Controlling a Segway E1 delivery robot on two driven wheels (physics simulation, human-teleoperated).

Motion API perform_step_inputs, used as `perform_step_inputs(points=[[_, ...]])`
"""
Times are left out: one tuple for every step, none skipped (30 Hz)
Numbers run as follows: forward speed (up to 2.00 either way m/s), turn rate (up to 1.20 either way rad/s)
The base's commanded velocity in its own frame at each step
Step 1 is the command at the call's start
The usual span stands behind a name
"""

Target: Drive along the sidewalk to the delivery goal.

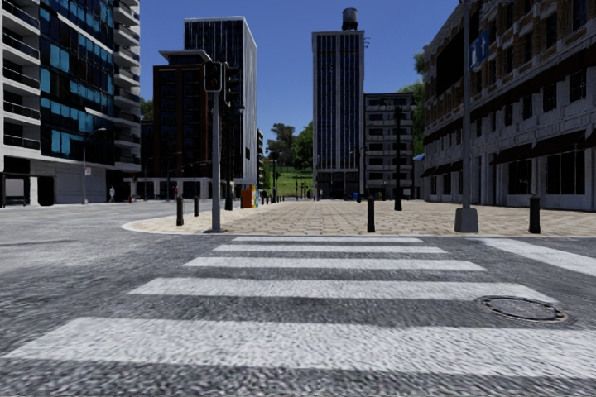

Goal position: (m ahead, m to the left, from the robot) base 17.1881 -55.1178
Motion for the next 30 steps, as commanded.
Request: perform_step_inputs(points=[[2.00, -0.33], [2.00, -0.44], [2.00, -0.44], [2.00, -0.46], [2.00, -0.07], [2.00, 0.00], [2.00, 0.00], [2.00, 0.00], [2.00, 0.00], [2.00, 0.00], [2.00, 0.00], [2.00, 0.00], [2.00, 0.00], [2.00, 0.00], [2.00, 0.00], [2.00, 0.00], [2.00, 0.00], [2.00, 0.00], [2.00, 0.00], [2.00, 0.00], [2.00, 0.00], [2.00, 0.00], [2.00, 0.00], [2.00, 0.00], [2.00, 0.00], [2.00, 0.00], [2.00, 0.00], [2.00, 0.00], [2.00, 0.00], [2.00, 0.00]])
